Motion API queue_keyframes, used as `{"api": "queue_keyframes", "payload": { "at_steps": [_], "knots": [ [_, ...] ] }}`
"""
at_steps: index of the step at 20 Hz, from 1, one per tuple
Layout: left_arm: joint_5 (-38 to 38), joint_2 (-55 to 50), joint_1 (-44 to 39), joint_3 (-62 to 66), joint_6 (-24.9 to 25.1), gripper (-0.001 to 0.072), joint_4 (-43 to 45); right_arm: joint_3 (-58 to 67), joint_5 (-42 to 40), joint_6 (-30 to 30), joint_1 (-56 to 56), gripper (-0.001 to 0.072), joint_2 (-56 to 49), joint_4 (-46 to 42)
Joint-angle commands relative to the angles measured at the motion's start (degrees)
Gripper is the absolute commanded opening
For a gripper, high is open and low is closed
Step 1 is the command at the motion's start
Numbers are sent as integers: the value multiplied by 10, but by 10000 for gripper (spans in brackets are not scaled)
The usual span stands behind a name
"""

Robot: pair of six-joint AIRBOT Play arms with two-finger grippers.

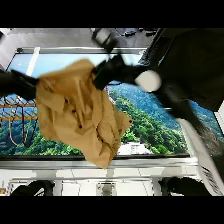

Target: Fold the clothes and pants, and hang the long-sleeved shirts on hangers.

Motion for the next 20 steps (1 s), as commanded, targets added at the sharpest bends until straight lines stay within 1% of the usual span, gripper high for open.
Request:
{"api": "queue_keyframes", "payload": {
  "at_steps": [1, 3, 6, 8, 9, 11, 13, 16, 17, 18, 20],
  "knots": [
    [-29, -19, 15, 119, 20, 35, 41, 106, 58, 2, 0, 31, 106, -24],
    [-29, -26, 16, 214, 31, 35, 40, 165, 82, 3, 0, 31, 148, -7],
    [-31, -27, 16, 342, 52, 35, 36, 182, 83, 2, 0, 31, 208, 37],
    [-33, -20, 16, 387, 65, 35, 16, 182, 96, 3, 0, 31, 231, 61],
    [-32, -9, 16, 388, 73, 35, 3, 181, 104, 7, 0, 32, 236, 61],
    [-4, 0, 16, 388, 72, 35, -9, 179, 137, 50, 0, 32, 234, 35],
    [41, -3, 16, 370, 52, 35, -9, 142, 169, 105, 0, 32, 233, -25],
    [80, -5, 16, 257, 16, 35, -17, 57, 189, 187, -1, 32, 225, -138],
    [87, -11, 16, 212, 13, 35, -17, 30, 189, 200, -1, 32, 219, -164],
    [87, -18, 16, 166, 5, 35, -17, 2, 189, 214, -7, 31, 209, -183],
    [83, -42, 16, 69, -3, 35, -20, -51, 189, 240, -50, 31, 184, -184]
  ]
}}
